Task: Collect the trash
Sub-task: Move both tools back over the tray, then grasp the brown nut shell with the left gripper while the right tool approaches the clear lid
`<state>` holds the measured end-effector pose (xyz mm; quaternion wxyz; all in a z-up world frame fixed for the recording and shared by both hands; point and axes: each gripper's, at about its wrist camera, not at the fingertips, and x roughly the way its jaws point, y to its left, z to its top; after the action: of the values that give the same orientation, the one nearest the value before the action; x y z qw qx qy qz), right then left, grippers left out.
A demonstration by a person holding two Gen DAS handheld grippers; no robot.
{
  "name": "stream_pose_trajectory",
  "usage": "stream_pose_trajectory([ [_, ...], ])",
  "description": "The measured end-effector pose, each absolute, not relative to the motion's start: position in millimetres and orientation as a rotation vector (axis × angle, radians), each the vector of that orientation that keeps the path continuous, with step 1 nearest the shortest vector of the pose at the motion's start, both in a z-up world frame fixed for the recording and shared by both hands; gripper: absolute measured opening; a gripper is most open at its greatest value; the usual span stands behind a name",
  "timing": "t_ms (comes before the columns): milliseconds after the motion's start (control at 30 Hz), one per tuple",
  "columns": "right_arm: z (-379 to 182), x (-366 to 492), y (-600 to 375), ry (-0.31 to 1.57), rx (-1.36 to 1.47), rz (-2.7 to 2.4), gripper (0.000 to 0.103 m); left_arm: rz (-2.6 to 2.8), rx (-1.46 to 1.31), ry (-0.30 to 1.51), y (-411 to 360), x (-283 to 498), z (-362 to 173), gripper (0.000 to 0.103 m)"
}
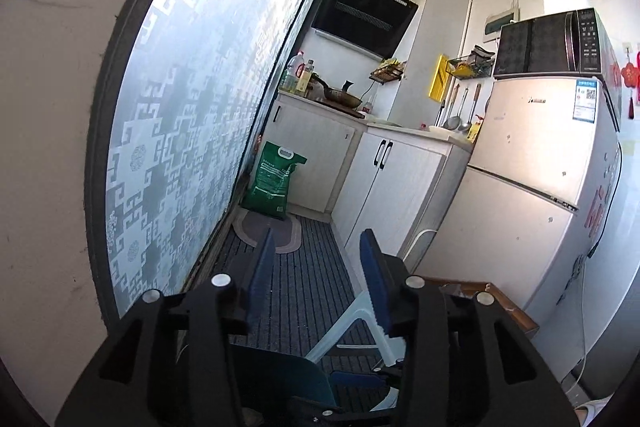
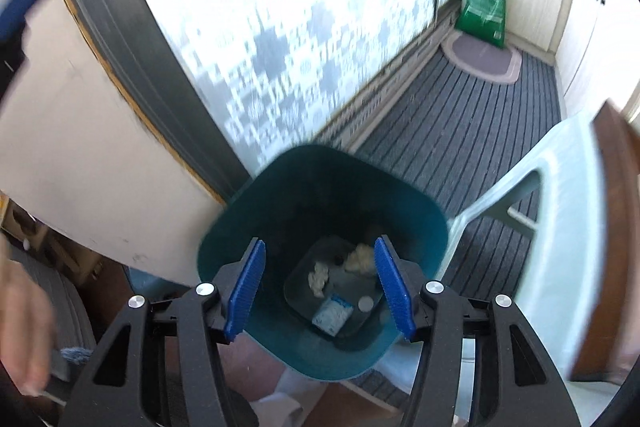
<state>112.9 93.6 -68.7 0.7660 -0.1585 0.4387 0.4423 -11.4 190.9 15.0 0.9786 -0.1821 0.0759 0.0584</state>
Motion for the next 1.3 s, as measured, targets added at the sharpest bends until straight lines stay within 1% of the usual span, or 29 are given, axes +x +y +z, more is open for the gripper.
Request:
stream_pose_trajectory([
  [33, -61.0, 112.1, 89.5, 0.935, -0.332, 0.963, 0.054, 0.115, -0.377, 0.144, 191.1, -11.7, 15.9, 0.047],
  [167, -29.9, 107.7, 66.9, 0.822, -0.340, 0.938, 0.052, 0.104, -0.383, 0.141, 186.6, -7.6, 19.0, 0.050],
  [233, -17.4, 108.5, 51.9, 0.784, -0.321, 0.922, 0.048, 0.094, -0.380, 0.142, 181.0, -3.8, 20.3, 0.051],
  [433, 1.6, 129.2, 1.6, 0.743, -0.266, 0.857, 0.045, 0.045, -0.346, 0.166, 158.0, 10.0, 22.6, 0.056],
  [500, 4.3, 136.2, -14.6, 0.740, -0.244, 0.832, 0.044, 0.002, -0.322, 0.185, 146.4, 16.2, 22.0, 0.063],
  [600, 6.0, 145.9, -39.3, 0.737, -0.232, 0.791, 0.044, -0.046, -0.291, 0.238, 128.2, 30.2, 16.8, 0.065],
  [700, 7.6, 154.7, -66.3, 0.731, -0.214, 0.746, 0.043, -0.074, -0.280, 0.301, 110.3, 46.6, 11.6, 0.065],
  [767, 8.2, 161.1, -81.6, 0.725, -0.203, 0.716, 0.041, -0.082, -0.273, 0.326, 95.7, 55.1, 10.5, 0.065],
  [1167, 13.2, 191.9, -171.8, 0.707, -0.112, 0.604, 0.040, -0.156, -0.191, 0.442, 5.2, 98.6, 2.0, 0.066],
  [1300, 8.6, 201.6, -193.5, 0.717, -0.097, 0.575, 0.034, -0.167, -0.186, 0.497, -15.7, 115.2, -5.0, 0.065],
])
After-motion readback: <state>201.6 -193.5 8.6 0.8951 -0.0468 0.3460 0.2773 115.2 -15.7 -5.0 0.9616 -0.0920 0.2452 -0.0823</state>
